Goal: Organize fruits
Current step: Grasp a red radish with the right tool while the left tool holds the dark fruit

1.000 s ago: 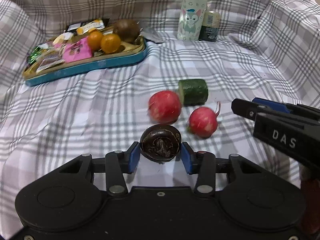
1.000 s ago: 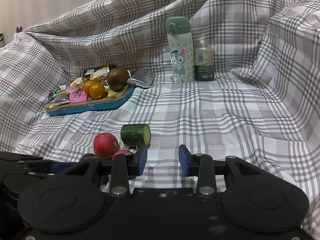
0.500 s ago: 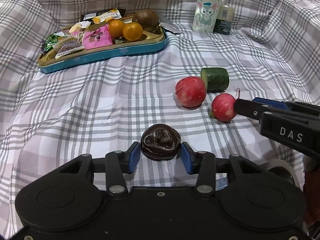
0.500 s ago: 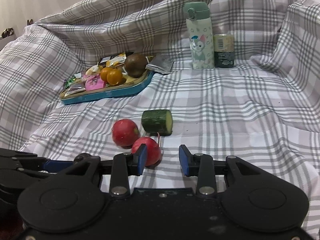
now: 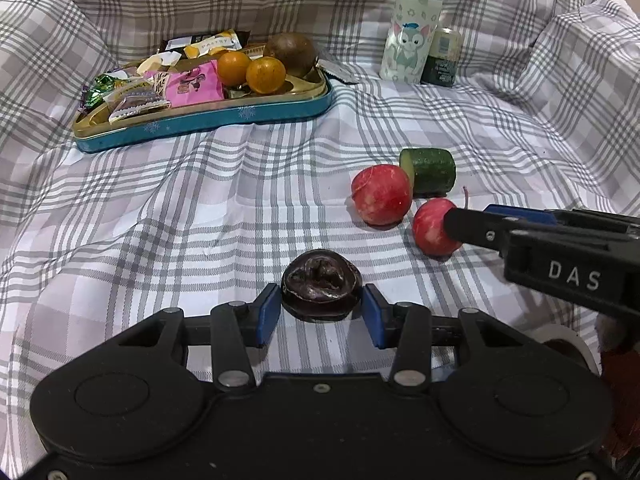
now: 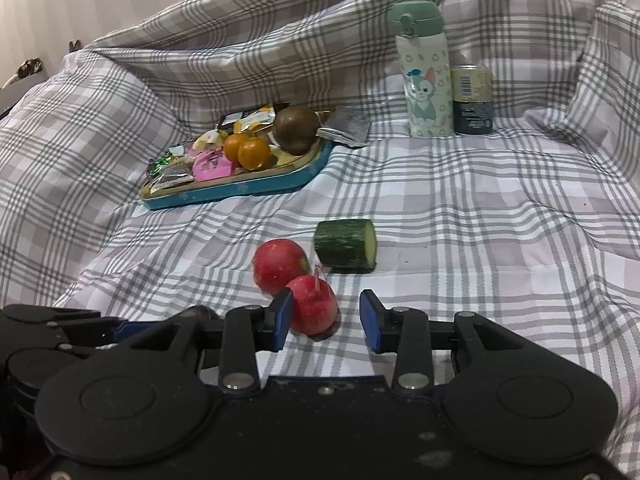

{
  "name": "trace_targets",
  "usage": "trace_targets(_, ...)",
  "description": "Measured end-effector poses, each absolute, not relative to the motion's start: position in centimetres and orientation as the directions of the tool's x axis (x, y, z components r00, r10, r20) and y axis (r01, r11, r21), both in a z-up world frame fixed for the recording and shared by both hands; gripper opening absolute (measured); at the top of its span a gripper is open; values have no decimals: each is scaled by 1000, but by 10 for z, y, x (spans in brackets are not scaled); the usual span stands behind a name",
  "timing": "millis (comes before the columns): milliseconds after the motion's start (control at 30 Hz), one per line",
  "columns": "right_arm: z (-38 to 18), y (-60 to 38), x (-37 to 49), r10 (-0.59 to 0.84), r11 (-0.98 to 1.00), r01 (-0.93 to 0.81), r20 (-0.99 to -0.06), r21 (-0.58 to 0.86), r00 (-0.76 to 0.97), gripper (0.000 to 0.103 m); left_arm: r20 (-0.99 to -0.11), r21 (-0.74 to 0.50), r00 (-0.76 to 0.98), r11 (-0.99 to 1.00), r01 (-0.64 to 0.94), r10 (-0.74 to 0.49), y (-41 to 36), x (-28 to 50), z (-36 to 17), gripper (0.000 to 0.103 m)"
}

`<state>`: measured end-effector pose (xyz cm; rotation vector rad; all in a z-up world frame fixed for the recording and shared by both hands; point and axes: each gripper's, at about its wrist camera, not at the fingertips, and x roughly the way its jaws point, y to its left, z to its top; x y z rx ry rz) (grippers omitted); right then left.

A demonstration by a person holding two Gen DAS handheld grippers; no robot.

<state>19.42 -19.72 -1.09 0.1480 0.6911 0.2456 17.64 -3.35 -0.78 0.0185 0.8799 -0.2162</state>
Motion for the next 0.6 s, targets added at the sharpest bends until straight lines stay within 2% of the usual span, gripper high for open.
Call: trace_targets(600, -18, -169, 188, 276, 955, -281, -617, 92, 738, 41, -737, -44, 648, 970, 238, -193, -30, 166, -9, 52)
